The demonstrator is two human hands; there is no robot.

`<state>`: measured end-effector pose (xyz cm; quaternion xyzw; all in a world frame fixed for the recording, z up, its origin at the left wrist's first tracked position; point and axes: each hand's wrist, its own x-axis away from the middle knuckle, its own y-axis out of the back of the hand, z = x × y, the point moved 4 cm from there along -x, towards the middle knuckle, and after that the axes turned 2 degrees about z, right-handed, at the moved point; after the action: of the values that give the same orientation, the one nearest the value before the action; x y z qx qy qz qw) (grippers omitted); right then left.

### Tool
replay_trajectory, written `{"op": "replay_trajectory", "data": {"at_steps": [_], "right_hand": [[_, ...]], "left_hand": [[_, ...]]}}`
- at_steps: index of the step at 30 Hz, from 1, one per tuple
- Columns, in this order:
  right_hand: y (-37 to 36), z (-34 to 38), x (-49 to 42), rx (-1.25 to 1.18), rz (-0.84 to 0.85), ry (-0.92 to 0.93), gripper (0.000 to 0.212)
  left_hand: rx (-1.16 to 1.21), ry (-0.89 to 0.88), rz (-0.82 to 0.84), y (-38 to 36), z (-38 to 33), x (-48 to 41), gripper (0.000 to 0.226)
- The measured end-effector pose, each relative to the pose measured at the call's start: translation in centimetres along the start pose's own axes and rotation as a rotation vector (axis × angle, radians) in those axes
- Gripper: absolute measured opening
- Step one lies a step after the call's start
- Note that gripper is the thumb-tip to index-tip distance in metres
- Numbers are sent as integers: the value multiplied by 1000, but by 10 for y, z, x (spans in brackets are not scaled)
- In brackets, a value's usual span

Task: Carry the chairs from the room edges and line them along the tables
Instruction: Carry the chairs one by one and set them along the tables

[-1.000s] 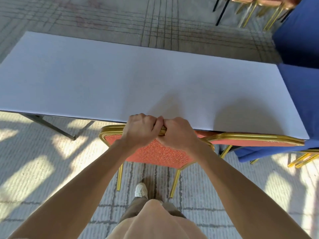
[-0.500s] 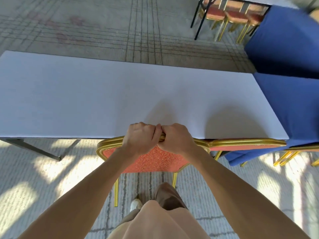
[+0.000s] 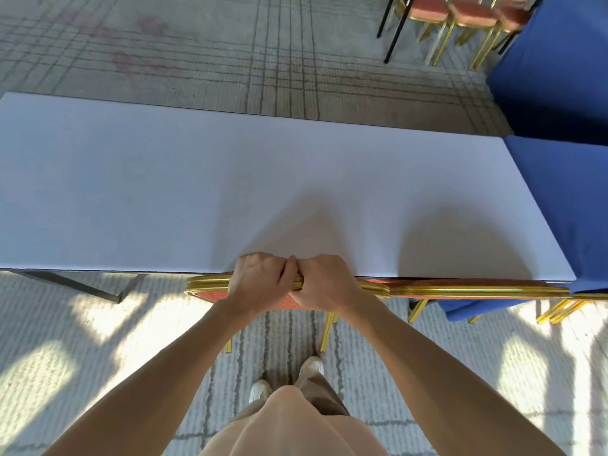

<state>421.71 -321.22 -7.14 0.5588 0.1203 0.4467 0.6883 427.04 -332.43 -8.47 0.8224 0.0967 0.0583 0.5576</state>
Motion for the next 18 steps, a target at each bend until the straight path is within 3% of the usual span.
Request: {"op": "replay_trajectory", "data": {"at_steps": [10, 18], "right_hand": [[19, -16, -23, 67, 10, 61, 23], [-2, -8, -20, 70, -107, -20, 19]], "left_hand": [[-52, -41, -77, 5, -1, -29, 57], [-45, -94, -45, 8, 5, -18, 59]]}}
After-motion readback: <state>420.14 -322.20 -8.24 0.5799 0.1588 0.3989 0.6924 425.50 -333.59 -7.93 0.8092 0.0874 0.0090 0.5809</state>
